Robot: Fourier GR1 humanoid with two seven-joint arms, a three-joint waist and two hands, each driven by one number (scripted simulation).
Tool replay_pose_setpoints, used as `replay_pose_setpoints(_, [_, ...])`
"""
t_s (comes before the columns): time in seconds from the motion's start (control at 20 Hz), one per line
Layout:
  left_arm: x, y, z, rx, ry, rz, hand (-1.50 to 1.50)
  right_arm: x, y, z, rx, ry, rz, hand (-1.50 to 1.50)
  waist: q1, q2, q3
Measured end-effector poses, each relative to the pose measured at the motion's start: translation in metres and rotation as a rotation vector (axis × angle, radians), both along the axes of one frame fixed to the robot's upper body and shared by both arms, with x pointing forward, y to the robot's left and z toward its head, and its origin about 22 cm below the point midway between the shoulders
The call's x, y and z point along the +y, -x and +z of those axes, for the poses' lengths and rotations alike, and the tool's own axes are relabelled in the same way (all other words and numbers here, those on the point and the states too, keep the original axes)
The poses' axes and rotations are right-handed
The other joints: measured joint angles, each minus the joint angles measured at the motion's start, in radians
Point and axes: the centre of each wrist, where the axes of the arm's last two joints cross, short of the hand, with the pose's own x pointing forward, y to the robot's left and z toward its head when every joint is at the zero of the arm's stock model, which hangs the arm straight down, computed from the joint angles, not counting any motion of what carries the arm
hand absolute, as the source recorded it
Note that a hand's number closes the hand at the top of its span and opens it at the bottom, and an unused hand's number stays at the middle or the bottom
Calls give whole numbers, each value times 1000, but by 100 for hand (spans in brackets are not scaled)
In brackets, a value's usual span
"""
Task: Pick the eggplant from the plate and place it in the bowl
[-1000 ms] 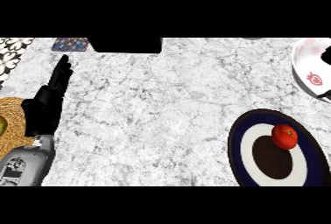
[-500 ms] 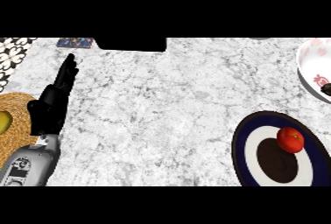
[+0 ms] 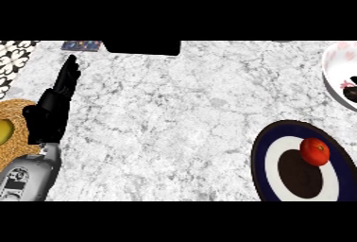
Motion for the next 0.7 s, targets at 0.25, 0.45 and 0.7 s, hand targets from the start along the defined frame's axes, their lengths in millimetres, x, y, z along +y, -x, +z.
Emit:
replay_pose_setpoints(0.25, [4,2,-4,9,2,0,0,-12,7,4,-113,-52,3,-150,-4,-3,-1])
replay_pose_setpoints(0.45, [4,2,-5,14,5,11,0,-31,21,6,-167,-115,12,-150,-14,-7,-3])
replay_pose_setpoints(0.7, [8,7,-9,21,0,32,0,-56,48,2,-218,-185,41,-150,-32,-17,-5])
